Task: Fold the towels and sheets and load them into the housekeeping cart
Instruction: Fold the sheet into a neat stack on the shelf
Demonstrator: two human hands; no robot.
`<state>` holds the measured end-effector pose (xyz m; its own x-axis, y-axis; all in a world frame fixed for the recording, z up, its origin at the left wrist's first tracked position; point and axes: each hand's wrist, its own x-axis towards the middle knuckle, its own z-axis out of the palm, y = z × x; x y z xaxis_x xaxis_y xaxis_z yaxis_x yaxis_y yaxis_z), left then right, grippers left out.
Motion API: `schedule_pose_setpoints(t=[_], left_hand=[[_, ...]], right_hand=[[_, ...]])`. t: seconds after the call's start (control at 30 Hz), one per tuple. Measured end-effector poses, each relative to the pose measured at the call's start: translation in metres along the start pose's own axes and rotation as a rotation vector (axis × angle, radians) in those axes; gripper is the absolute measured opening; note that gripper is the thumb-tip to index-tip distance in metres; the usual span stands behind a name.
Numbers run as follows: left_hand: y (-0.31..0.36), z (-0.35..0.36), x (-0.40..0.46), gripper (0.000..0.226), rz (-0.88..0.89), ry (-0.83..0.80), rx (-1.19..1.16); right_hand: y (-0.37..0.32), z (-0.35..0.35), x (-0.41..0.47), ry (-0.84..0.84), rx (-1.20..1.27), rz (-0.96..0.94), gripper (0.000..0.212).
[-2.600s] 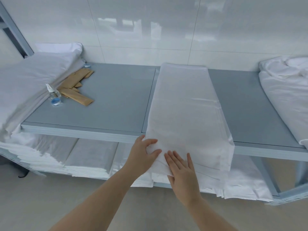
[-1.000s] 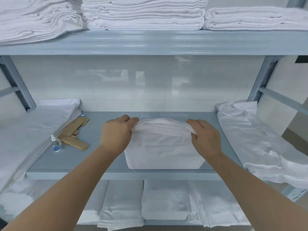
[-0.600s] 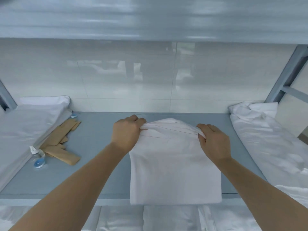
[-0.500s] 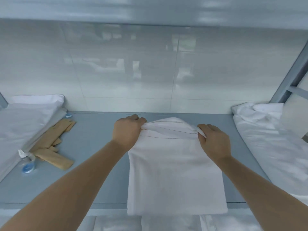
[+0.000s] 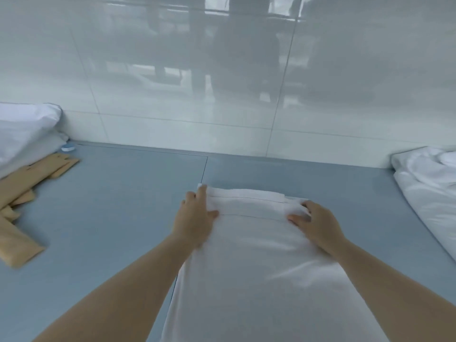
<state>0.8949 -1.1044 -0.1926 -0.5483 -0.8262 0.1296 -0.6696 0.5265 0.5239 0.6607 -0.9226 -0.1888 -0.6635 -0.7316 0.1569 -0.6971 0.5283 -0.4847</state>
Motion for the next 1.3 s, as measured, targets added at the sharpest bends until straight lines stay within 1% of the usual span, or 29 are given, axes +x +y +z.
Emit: schedule_pose_setpoints(t=[0.03,0.07,0.13,0.17,0.27,0.33,0.43,0.57,0.67,0.73,0.77,0.8,0.83,0.87,0.9,0.93,0.97,1.03,1.07,1.17,1.3], left_hand=[[-0.002,0.001,0.001,0.063,-0.039,0.021,-0.029],[-0.004,0.0,0.004,0.059,-0.1,0.033,-0.066],[-0.007,-0.002,0.011,0.034,-0.206,0.028,-0.149],[-0.007,-0.003,0.014,0.026,-0.199,0.028,-0.176],[-0.004,-0.004,0.021,0.026,-0.051,0.08,-0.234],[-0.002,0.0,0.021,0.025,-0.015,0.071,-0.223],[-0.002,0.003,0.023,0.027,0.011,0.064,-0.111],[0.004,-0.007,0.042,0.029,-0.025,0.056,-0.077],[0.012,0.0,0.046,0.026,-0.048,0.027,0.047],[0.015,0.004,0.043,0.029,-0.067,0.03,0.177],[0.014,0.006,0.041,0.036,-0.046,0.056,0.299],[0.015,0.009,0.041,0.042,0.012,0.104,0.423],[0.017,0.011,0.04,0.044,0.109,0.158,0.494],[0.02,0.015,0.039,0.041,0.211,0.177,0.51],[0.024,0.018,0.036,0.035,0.284,0.154,0.503],[0.028,0.023,0.033,0.034,0.322,0.111,0.479],[0.03,0.028,0.029,0.038,0.327,0.059,0.455],[0.029,0.036,0.022,0.049,0.294,-0.002,0.426],[0.027,0.038,0.02,0.051,0.281,-0.002,0.417],[0.023,0.039,0.018,0.056,0.235,-0.001,0.385],[0.024,0.04,0.02,0.069,0.114,-0.103,0.414]], right_hand=[[0.001,-0.001,0.001,0.001,0.018,0.018,0.019],[0.002,-0.002,0.003,-0.002,0.022,0.015,0.016],[0.001,-0.005,0.008,-0.012,0.033,-0.009,0.013],[0.001,-0.006,0.01,-0.005,0.042,-0.014,0.014],[0.003,-0.002,0.016,0.054,0.036,-0.003,0.016],[0.004,0.006,0.018,0.069,-0.012,0.015,0.015],[0.003,0.01,0.021,0.105,-0.113,0.029,0.018],[-0.001,0.01,0.027,0.206,-0.108,0.074,0.02],[-0.009,0.021,0.03,0.193,-0.222,0.102,0.023],[-0.015,0.021,0.03,0.186,-0.203,0.143,0.027],[-0.018,0.02,0.028,0.21,-0.215,0.162,0.034],[-0.023,0.019,0.024,0.258,-0.26,0.155,0.042],[-0.029,0.019,0.019,0.318,-0.309,0.099,0.048],[-0.039,0.022,0.013,0.362,-0.342,-0.006,0.05],[-0.051,0.026,0.007,0.368,-0.354,-0.132,0.05],[-0.064,0.033,0.001,0.298,-0.337,-0.25,0.048],[-0.077,0.041,-0.003,0.167,-0.306,-0.344,0.048],[-0.093,0.06,-0.01,-0.114,-0.279,-0.41,0.051],[-0.094,0.067,-0.01,-0.183,-0.301,-0.413,0.052],[-0.078,0.067,-0.001,-0.232,-0.362,-0.341,0.054],[-0.028,0.041,0.017,-0.24,-0.404,-0.065,0.056]])
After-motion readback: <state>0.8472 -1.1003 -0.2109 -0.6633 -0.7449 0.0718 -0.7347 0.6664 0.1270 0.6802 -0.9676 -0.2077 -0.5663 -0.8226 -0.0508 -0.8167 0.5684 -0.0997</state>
